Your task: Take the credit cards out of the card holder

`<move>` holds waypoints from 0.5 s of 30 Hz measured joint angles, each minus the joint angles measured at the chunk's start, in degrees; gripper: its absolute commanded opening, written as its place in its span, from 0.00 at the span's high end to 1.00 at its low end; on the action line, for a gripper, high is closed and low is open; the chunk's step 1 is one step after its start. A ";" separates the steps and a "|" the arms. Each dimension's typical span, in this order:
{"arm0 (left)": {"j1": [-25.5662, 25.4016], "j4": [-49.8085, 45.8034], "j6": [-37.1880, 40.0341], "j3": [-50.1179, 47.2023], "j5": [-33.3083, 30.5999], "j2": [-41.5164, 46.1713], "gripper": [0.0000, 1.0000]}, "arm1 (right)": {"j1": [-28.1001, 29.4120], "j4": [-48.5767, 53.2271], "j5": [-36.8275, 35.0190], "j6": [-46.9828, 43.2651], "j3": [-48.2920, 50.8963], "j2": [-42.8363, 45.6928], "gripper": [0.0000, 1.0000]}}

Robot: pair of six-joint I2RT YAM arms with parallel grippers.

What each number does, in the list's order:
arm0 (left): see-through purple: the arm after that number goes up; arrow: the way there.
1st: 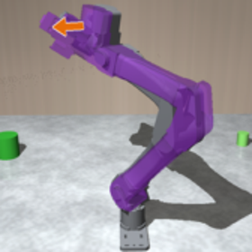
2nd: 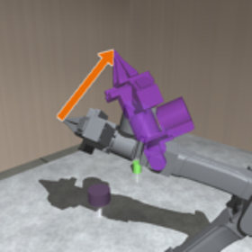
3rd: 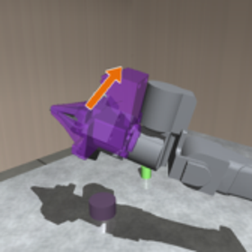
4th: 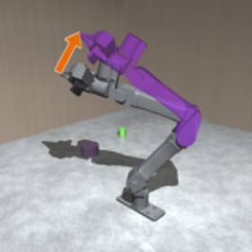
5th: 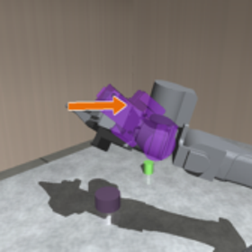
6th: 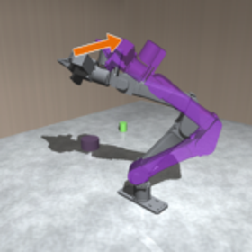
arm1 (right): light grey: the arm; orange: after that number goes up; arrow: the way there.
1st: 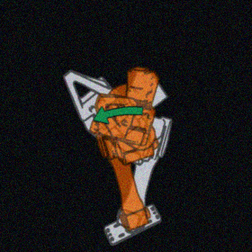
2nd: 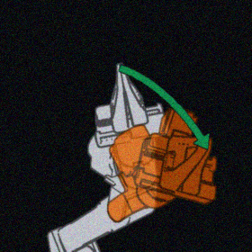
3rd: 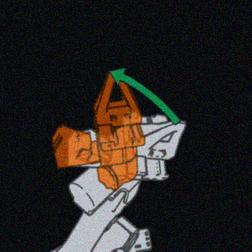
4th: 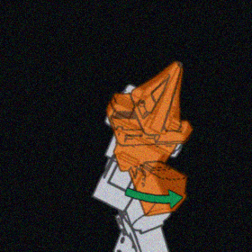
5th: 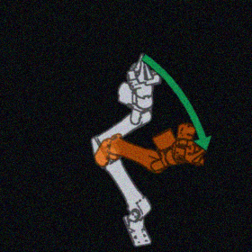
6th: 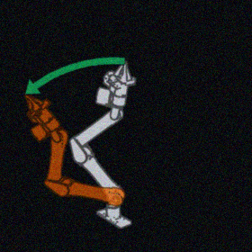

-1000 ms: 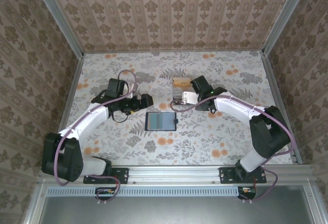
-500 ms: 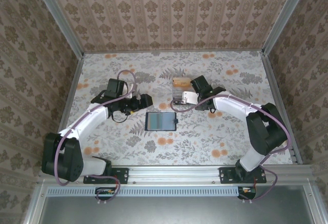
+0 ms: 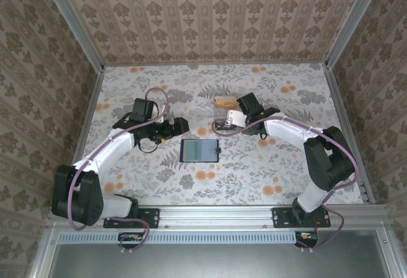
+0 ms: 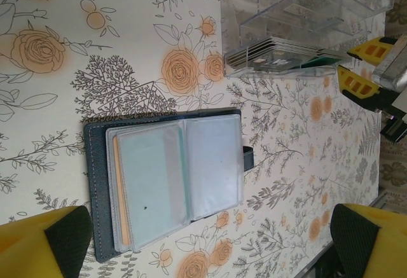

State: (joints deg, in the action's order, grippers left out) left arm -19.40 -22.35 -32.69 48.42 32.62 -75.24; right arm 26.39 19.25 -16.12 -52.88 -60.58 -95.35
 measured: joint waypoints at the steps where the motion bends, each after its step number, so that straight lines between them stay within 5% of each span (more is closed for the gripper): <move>1: 0.00 0.02 0.00 0.00 0.09 0.00 0.00 | -0.07 -0.04 -0.04 0.48 -0.13 0.04 0.71; 15: 0.00 0.20 -0.04 -0.09 0.61 0.00 0.00 | -1.66 -0.31 2.91 5.20 -0.20 2.45 0.51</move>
State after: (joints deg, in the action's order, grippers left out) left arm -19.40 -22.15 -32.73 48.34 33.23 -75.24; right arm 24.73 18.94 -13.21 -47.68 -60.77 -92.90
